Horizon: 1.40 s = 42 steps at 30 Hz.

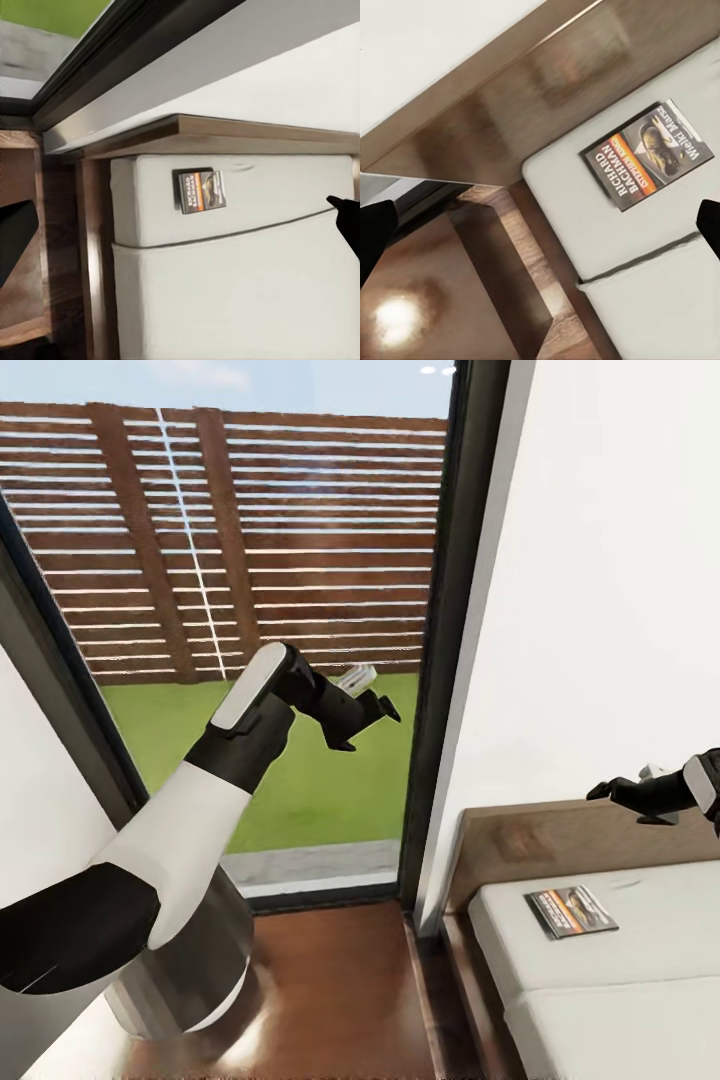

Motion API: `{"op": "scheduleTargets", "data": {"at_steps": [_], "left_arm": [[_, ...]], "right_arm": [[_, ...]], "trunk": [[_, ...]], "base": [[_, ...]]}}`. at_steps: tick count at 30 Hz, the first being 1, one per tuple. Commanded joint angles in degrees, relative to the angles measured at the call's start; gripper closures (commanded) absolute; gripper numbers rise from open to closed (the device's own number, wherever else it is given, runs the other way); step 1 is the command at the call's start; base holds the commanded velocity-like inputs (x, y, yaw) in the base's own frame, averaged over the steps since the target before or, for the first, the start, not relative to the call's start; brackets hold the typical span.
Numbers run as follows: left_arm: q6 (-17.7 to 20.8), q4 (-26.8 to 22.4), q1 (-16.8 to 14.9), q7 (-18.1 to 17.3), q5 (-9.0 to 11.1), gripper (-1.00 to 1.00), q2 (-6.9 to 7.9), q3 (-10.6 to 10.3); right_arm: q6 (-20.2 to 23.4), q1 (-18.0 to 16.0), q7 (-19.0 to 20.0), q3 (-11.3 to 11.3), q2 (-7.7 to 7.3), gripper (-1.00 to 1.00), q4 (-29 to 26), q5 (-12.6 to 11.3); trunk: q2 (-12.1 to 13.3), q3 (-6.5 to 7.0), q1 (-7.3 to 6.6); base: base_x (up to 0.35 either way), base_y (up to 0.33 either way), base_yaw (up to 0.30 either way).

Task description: In the bedroom, move the book from the bed onto either nightstand, and place the two sandals side by side next to the bed.

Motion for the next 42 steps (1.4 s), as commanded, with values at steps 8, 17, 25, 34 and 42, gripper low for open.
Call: {"op": "scheduleTargets", "data": {"at_steps": [8,17,25,34,42], "left_arm": [[0.0,0.0,-0.3,0.7,0.6,-1.00,-0.12,-1.2],[-0.1,-0.3,-0.4,0.8,0.8,-1.00,-0.12,-3.2],[-0.8,-0.4,-0.5,0.8,1.4,-1.00,-0.05,-4.3],[-1.2,0.0,-0.7,0.7,1.6,-1.00,0.21,-4.4],[-1.3,1.0,-0.7,0.5,1.6,-1.00,0.44,-4.3]], "right_arm": [[0.2,0.3,0.5,-0.6,0.08,-1.00,-2.3,0.1],[0.1,0.7,0.8,-0.8,-0.13,-1.00,-5.1,-0.1],[-0.1,1.0,3.7,-0.8,-0.51,-1.00,-6.5,-0.1],[-0.1,1.9,6.1,-0.5,-0.22,-1.00,-7.2,0.3],[0.1,2.7,6.5,-0.3,-0.06,-1.00,-7.1,0.6]], "trunk": [[-0.1,-0.36,0.01],[-0.1,-0.47,0.01],[-0.1,-0.51,0.01],[-0.1,-0.52,0.01],[-0.1,-0.63,0.01]], "base": [[0.000,0.000,0.000],[0.000,0.000,0.000],[0.000,0.000,0.000],[0.000,0.000,0.000],[0.000,0.000,0.000]]}}
